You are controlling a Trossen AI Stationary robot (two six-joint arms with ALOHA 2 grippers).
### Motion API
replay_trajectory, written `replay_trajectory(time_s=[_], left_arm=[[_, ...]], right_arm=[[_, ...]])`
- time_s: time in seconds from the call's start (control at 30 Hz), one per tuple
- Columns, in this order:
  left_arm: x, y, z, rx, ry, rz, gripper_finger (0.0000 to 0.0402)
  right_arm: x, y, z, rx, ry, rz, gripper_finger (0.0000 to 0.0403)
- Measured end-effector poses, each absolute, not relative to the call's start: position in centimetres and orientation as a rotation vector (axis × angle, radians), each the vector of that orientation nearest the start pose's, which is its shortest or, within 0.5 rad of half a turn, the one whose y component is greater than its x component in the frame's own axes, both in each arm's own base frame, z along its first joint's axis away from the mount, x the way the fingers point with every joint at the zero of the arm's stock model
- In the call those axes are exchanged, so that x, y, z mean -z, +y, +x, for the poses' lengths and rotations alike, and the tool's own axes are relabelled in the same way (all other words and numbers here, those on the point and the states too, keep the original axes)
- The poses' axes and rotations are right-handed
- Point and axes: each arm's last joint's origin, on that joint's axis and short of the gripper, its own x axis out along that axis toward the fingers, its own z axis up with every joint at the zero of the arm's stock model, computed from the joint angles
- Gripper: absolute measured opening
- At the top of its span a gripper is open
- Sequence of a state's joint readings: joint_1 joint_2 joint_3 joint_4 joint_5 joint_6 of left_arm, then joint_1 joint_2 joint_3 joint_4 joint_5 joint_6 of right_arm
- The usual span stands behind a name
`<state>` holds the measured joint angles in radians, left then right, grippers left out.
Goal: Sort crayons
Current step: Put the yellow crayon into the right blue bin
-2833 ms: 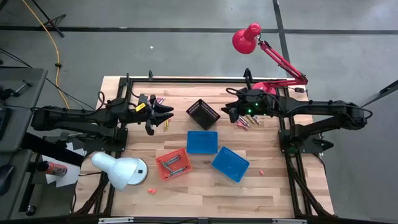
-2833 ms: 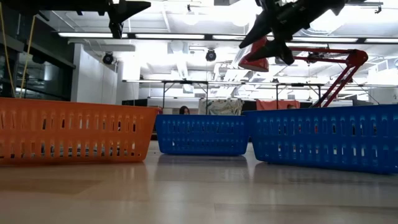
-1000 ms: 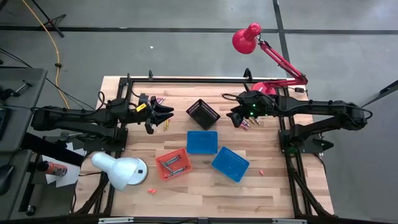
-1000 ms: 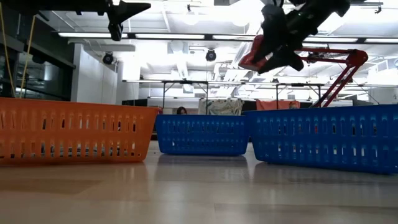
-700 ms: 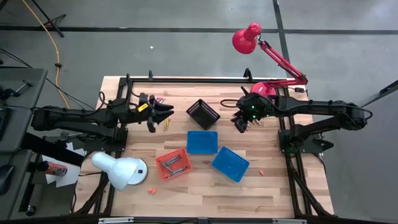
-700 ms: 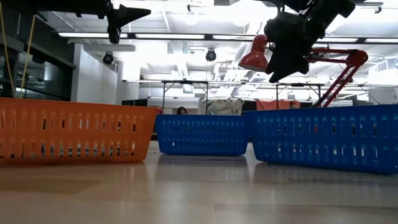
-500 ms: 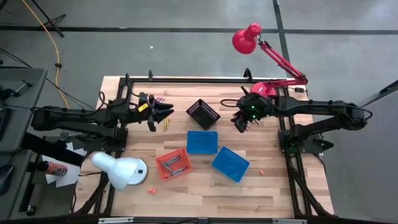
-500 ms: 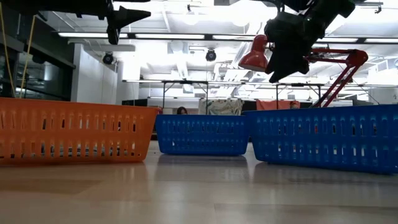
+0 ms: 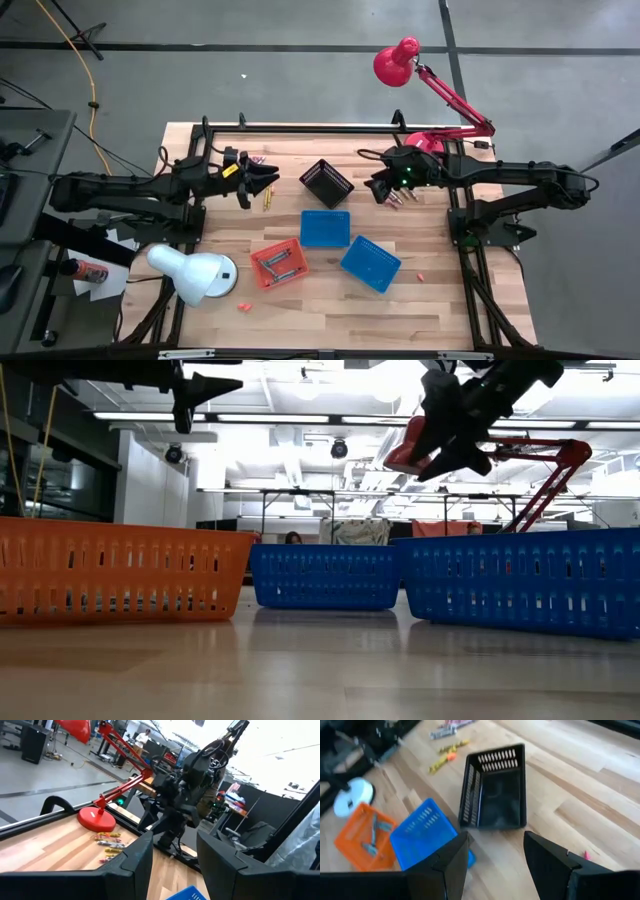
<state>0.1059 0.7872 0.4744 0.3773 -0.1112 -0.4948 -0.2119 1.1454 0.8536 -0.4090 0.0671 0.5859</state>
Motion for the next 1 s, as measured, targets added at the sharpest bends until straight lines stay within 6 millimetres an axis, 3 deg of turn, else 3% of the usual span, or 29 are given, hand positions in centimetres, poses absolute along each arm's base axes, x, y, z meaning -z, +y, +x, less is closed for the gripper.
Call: replay_trajectory(time_s=[0.6, 0.77, 1.0], left_arm=[[-27.1, 2.7, 18.0, -0.256, -0.044, -0.441, 0.0138], [-26.8, 3.1, 18.1, -0.363, -0.049, -0.505, 0.0138], [-25.0, 5.5, 19.6, -0.669, 0.382, -0.669, 0.0123]], right_arm=[[-27.0, -5.2, 23.2, 0.479, 0.578, 0.626, 0.0185], [-27.0, -5.4, 23.1, 0.543, 0.564, 0.604, 0.0185], [-27.0, -5.8, 23.0, 0.602, 0.552, 0.579, 0.0185]])
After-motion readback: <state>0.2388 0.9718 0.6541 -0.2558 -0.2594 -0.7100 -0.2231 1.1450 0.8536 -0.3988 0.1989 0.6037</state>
